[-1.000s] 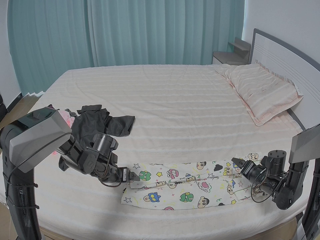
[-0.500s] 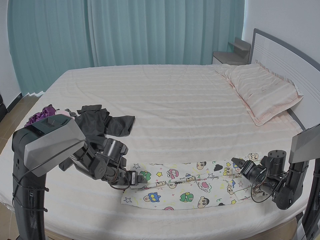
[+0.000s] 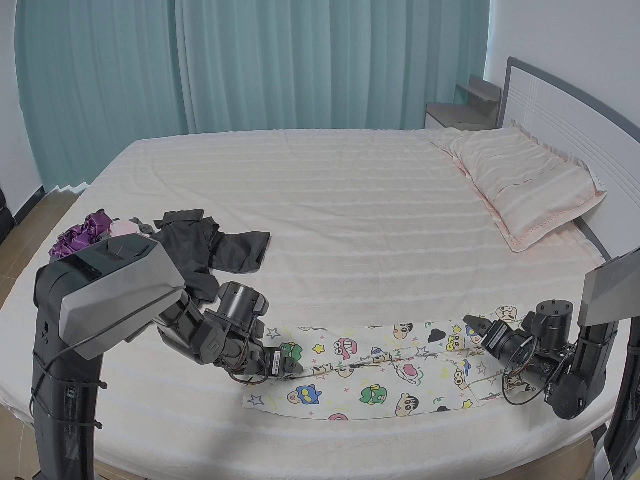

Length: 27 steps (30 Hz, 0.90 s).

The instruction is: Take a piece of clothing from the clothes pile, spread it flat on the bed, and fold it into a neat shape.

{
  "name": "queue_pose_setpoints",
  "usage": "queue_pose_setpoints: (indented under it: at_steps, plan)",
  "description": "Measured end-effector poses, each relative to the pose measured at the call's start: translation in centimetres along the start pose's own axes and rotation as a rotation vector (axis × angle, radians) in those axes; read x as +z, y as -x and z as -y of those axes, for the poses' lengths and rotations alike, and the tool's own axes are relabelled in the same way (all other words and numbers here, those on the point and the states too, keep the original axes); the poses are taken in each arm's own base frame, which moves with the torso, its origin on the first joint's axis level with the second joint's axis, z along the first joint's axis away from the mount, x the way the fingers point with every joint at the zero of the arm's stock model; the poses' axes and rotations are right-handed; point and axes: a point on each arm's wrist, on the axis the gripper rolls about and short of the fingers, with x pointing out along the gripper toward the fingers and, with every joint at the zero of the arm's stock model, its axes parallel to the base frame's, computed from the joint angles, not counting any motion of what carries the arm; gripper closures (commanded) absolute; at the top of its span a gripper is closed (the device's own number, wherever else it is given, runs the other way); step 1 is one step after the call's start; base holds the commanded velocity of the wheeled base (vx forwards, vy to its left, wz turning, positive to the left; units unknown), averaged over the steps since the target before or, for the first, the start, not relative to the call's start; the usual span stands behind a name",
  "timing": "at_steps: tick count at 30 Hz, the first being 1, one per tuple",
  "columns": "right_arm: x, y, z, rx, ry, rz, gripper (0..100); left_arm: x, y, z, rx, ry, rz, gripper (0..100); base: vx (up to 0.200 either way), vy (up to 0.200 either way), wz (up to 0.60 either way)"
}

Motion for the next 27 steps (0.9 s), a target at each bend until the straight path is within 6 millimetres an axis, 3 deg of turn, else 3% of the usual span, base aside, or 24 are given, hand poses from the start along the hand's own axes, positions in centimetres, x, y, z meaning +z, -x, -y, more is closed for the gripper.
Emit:
queue_pose_setpoints:
  at_steps: [6, 7, 27]
  plan:
    - [0.0, 0.01, 0.02, -0.001, 0.0, 0.0, 0, -0.01, -0.14, 0.09, 0.001, -0.007, -0.01, 0, 0.0, 0.0, 0.0]
    - [0.0, 0.01, 0.02, -0.001, 0.0, 0.0, 0, -0.02, -0.13, 0.09, 0.002, -0.009, -0.014, 100, 0.0, 0.0, 0.0]
    - [0.21, 0.12, -0.1, 0.004, -0.002, 0.008, 0, 0.05, -0.27, 0.24, 0.04, -0.028, -0.063, 100, 0.0, 0.0, 0.0]
